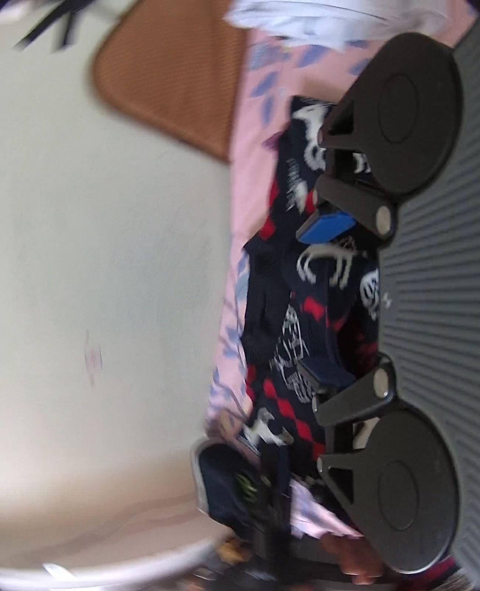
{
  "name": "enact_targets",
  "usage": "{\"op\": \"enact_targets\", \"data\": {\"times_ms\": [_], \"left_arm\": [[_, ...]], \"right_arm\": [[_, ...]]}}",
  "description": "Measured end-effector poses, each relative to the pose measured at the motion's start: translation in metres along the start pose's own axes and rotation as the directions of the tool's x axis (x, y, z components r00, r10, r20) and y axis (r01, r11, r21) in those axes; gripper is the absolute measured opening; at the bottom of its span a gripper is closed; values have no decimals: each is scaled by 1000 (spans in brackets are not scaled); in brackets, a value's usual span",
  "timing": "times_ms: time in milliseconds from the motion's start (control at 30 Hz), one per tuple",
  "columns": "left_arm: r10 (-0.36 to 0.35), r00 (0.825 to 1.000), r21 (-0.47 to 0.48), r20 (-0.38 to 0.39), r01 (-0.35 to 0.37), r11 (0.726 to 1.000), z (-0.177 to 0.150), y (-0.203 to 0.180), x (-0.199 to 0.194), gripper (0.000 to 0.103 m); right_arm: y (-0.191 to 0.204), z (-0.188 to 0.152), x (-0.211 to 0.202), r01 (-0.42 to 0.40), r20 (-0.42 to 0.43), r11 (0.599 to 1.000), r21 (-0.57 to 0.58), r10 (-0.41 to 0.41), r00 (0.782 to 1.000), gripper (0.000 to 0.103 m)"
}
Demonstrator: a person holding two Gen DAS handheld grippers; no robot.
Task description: Fold small clothes
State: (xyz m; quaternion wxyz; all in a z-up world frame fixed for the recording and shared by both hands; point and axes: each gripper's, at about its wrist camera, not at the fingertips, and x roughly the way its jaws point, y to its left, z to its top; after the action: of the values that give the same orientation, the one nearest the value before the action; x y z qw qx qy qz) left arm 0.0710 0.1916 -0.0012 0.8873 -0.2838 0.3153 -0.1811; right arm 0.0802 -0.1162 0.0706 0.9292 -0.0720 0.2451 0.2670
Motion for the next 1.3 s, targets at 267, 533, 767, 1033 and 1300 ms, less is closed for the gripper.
{"op": "enact_targets", "data": {"times_ms": [267,533,767,1033,1300], "left_arm": [[-27,1000,-56,-8,26,998,4,8,0,63],[-73,979,-90,193,92,992,23,16,-55,69],[-64,982,-125,180,87,988,28,24,-52,70],[-116,983,-62,141,125,990,20,8,-45,67],[-24,997,138,-75,35,990,-3,-22,-3,54]], "right_arm": [[33,-6,52,161,-107,935,-317,-204,973,11],[67,65,60,23,32,999,41,-24,999,13],[92,37,112,-99,-177,995,7,99,979,39],[50,38,56,-124,2,977,172,126,992,44],[43,3,89,-80,-123,984,161,101,987,44]]}}
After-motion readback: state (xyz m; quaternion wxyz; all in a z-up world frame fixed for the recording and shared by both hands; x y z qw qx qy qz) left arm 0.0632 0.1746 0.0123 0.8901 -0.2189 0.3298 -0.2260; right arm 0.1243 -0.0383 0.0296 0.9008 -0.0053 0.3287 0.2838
